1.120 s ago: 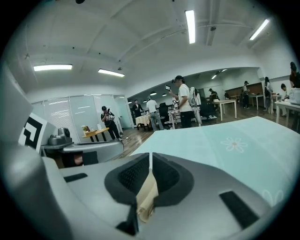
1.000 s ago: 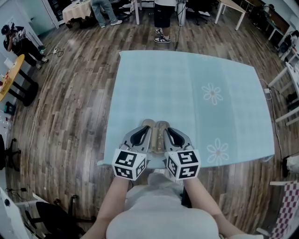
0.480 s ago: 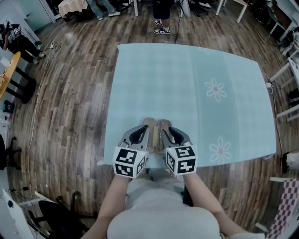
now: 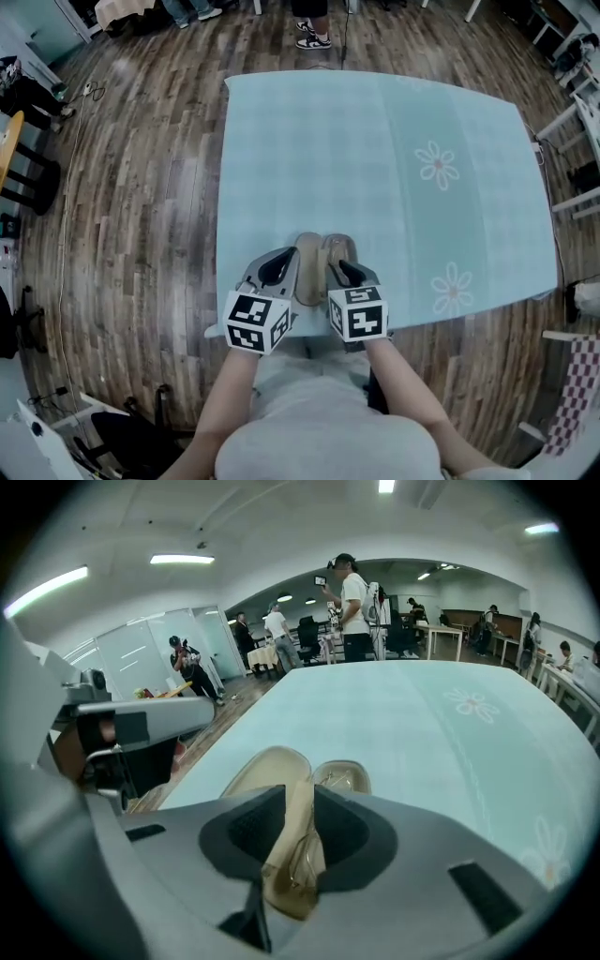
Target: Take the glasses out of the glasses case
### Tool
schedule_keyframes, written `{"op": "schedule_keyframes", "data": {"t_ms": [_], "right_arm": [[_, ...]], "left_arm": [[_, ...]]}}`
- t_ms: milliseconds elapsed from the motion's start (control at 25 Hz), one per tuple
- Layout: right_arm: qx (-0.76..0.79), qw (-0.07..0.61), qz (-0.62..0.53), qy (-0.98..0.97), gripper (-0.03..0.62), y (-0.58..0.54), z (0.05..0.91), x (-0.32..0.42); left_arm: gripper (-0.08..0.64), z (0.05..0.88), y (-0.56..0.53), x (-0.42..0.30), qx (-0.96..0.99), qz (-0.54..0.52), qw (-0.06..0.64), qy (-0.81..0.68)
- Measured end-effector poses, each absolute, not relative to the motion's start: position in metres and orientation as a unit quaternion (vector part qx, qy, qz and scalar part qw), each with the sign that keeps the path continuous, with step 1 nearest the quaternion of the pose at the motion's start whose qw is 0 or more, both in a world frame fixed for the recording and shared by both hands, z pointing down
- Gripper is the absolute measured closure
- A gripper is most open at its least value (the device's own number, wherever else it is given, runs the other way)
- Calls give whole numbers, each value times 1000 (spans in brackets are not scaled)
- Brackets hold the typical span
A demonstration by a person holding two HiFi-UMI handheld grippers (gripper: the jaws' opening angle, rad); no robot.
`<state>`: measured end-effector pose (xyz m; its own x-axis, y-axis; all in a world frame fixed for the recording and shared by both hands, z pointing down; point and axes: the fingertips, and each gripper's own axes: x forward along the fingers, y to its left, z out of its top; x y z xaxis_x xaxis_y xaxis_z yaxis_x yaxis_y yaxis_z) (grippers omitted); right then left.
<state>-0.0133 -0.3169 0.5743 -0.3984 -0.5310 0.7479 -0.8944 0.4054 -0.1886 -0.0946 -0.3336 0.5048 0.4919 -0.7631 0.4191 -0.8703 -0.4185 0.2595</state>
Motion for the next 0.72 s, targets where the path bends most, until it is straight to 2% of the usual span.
{"op": "schedule_keyframes", "data": {"t_ms": [480, 720], "right_arm": [[478, 402, 333, -707, 474, -311, 617, -9], [496, 404, 344, -688, 482, -317, 626, 1]], "left_arm": [[554, 515, -355, -103, 845, 115, 252, -457], [554, 522, -366, -106, 847, 115, 259, -450]]}}
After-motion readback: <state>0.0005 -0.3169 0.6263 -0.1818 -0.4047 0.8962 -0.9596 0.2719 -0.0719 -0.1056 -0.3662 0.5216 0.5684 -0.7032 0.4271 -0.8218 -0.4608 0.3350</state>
